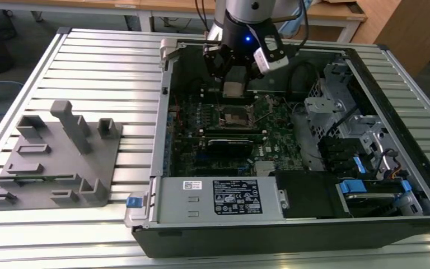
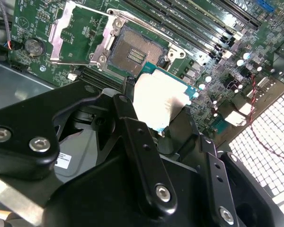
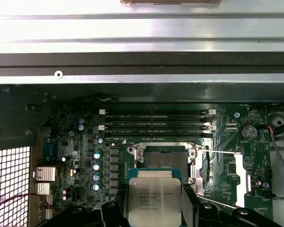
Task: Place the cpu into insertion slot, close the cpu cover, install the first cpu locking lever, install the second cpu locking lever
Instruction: 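Place the cpu into insertion slot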
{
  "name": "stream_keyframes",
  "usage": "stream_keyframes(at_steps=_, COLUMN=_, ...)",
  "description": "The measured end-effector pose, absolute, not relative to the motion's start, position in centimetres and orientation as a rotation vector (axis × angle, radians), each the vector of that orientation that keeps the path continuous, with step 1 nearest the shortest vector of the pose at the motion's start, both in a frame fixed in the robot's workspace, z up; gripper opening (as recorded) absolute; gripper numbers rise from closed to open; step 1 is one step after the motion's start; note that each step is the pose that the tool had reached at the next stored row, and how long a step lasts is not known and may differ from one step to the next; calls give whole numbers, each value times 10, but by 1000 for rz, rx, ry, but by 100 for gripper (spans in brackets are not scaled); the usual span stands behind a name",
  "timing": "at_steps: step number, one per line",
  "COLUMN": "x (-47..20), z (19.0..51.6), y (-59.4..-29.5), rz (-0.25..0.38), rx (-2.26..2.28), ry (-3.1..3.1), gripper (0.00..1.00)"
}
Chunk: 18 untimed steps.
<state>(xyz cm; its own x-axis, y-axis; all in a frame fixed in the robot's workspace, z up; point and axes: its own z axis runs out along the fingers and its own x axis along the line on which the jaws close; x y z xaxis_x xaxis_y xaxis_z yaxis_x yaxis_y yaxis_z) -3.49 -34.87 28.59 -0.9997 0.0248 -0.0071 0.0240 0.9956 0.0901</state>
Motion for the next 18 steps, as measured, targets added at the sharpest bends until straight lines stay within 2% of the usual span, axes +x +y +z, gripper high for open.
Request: stream_keyframes(at_steps=18, x=-35, z=281, y=-349, rz=141, rx=38, ry=3130, gripper=54)
